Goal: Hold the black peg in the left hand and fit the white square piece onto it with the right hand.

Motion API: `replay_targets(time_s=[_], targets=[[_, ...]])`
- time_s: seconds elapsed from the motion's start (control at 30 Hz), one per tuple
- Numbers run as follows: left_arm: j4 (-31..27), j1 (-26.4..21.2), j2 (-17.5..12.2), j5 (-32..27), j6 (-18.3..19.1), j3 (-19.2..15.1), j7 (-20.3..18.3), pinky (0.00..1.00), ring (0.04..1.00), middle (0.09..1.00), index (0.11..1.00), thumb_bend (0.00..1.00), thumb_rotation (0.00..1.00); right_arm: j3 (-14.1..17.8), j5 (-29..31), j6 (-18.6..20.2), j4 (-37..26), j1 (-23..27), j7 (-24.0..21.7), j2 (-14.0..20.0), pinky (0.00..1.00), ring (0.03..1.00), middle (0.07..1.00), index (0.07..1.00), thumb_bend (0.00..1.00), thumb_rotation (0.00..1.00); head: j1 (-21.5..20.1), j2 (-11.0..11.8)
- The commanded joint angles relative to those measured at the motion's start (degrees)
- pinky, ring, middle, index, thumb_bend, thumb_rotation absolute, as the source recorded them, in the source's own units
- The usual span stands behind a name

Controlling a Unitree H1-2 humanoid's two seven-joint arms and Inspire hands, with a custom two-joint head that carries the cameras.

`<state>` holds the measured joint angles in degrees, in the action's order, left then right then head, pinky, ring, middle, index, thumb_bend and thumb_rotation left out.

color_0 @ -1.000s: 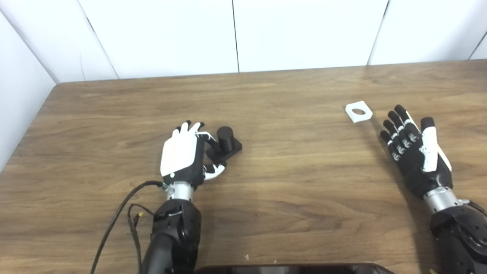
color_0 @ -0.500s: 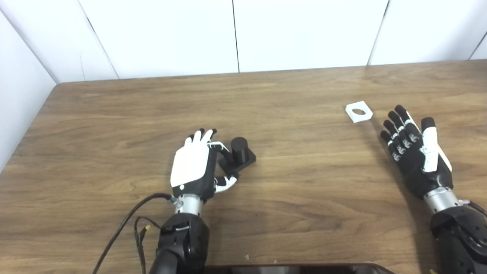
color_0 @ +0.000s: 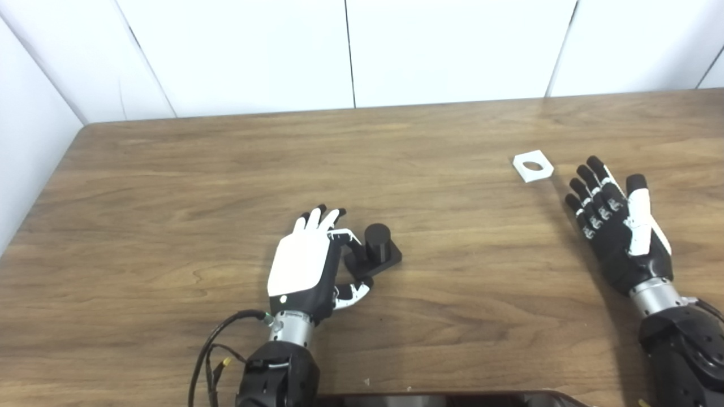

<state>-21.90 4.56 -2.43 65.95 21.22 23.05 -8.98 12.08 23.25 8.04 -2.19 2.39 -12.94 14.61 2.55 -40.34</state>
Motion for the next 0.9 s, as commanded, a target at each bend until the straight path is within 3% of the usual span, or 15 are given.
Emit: replay_targets(time_s=[0.0, 0.53, 0.87], targets=[[-1.7, -0.2, 0.3, 1.3, -1.3, 0.2, 0.3, 1.00, 1.000, 0.935, 0.493, 0.52, 0.06, -0.1, 0.0, 0.3, -0.3, 0.4, 0.1, 0.1, 1.00, 1.000, 1.000, 1.000, 0.62, 1.00, 0.1, 0.0], [-1.5, -1.3, 0.6, 0.7, -1.4, -0.8, 0.7, 0.99, 1.000, 0.930, 0.493, 0.52, 0.06, 0.1, -0.1, -0.7, 0.9, 1.0, -0.3, 0.3, 1.00, 1.000, 1.000, 1.000, 0.62, 1.00, 0.4, 0.1], [-6.8, -1.8, 2.5, 3.8, -0.3, -0.8, -4.5, 0.99, 1.000, 0.918, 0.493, 0.52, 0.06, -0.2, 0.1, -0.5, 1.4, 1.2, -0.3, -0.1, 1.00, 1.000, 1.000, 1.000, 0.62, 1.00, 0.7, 0.2]])
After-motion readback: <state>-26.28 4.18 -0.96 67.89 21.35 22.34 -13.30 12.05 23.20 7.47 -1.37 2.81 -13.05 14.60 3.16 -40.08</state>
